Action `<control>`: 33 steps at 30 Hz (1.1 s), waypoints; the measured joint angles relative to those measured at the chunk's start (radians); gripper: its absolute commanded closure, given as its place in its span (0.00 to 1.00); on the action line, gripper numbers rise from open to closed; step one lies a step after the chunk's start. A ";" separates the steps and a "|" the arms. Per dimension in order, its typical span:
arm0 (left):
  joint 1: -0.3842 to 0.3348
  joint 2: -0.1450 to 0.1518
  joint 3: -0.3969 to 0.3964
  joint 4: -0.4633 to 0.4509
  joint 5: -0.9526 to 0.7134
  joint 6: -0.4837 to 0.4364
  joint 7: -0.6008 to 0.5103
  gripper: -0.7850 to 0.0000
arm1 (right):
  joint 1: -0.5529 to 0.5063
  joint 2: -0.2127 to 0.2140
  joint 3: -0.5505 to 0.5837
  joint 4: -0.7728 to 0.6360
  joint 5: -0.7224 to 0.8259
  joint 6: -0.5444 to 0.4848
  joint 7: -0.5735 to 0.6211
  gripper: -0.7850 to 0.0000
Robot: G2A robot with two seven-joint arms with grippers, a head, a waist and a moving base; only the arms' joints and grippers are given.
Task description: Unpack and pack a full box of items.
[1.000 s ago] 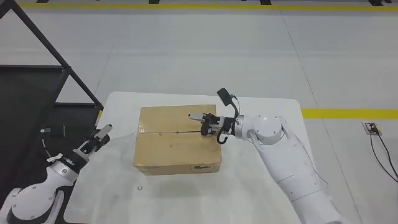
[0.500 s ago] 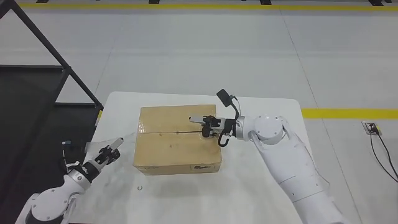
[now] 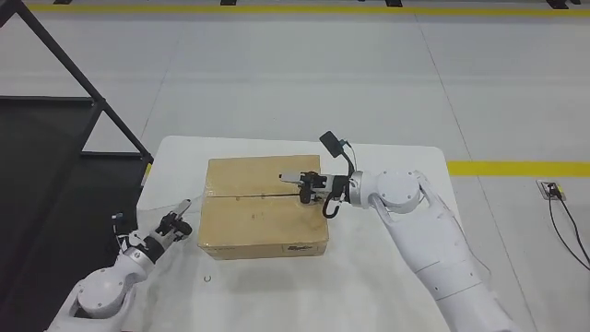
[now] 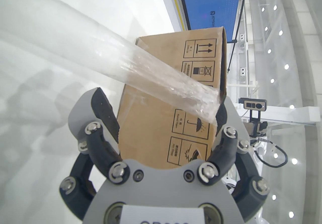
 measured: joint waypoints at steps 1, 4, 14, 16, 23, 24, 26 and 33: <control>-0.016 -0.005 0.007 0.019 -0.020 -0.005 0.010 0.00 | -0.002 0.001 0.000 -0.005 -0.001 0.002 0.000 0.00; -0.054 -0.020 0.027 0.062 -0.091 -0.003 0.020 0.00 | -0.007 0.004 -0.001 -0.017 -0.003 0.008 -0.001 0.00; -0.151 -0.062 0.063 0.161 -0.248 -0.026 0.072 0.00 | -0.016 0.010 -0.014 -0.046 -0.008 0.027 -0.003 0.00; -0.159 -0.066 0.059 0.173 -0.272 -0.037 0.086 0.00 | -0.016 0.011 -0.018 -0.049 -0.009 0.031 -0.004 0.00; -0.155 -0.071 0.020 0.162 -0.289 -0.094 0.142 0.00 | -0.016 0.014 -0.025 -0.051 -0.005 0.034 -0.005 0.00; -0.151 -0.071 0.013 0.155 -0.288 -0.101 0.147 0.00 | -0.016 0.014 -0.026 -0.050 -0.004 0.034 -0.005 0.00; -0.139 -0.070 -0.004 0.135 -0.290 -0.115 0.151 0.00 | -0.014 0.015 -0.029 -0.049 -0.002 0.034 -0.005 0.00; -0.091 -0.064 -0.064 0.047 -0.267 -0.160 0.178 0.00 | -0.009 0.016 -0.038 -0.042 0.006 0.029 -0.003 0.00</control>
